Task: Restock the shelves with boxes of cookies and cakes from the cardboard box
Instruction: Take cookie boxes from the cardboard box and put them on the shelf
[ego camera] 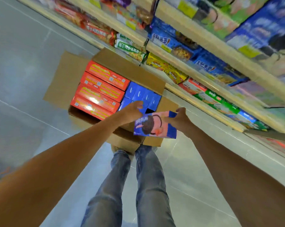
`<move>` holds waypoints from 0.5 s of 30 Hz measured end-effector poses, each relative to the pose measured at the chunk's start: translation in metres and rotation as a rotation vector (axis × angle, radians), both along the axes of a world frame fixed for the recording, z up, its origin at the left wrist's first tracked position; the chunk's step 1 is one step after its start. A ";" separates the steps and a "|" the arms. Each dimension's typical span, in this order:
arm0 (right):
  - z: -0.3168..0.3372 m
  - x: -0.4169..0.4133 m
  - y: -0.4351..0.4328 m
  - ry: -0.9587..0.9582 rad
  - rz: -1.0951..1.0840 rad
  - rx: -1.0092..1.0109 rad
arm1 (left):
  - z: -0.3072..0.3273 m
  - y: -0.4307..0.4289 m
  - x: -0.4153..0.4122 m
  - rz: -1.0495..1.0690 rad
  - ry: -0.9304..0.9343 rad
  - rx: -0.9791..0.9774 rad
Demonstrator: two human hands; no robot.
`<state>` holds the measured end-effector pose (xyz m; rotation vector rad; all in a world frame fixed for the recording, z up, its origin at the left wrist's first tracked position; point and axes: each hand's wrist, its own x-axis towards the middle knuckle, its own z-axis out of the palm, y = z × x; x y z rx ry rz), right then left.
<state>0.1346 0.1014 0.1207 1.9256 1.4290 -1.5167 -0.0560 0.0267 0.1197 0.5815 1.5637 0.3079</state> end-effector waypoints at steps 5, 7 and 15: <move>0.091 -0.007 0.027 0.160 -0.044 -0.036 | 0.097 0.045 -0.008 -0.266 0.013 0.163; 0.136 -0.016 0.038 0.237 -0.017 -0.046 | 0.142 0.063 -0.006 -0.311 -0.025 0.207; 0.324 -0.037 0.077 0.457 0.070 0.100 | 0.302 0.092 -0.019 -0.458 -0.074 0.313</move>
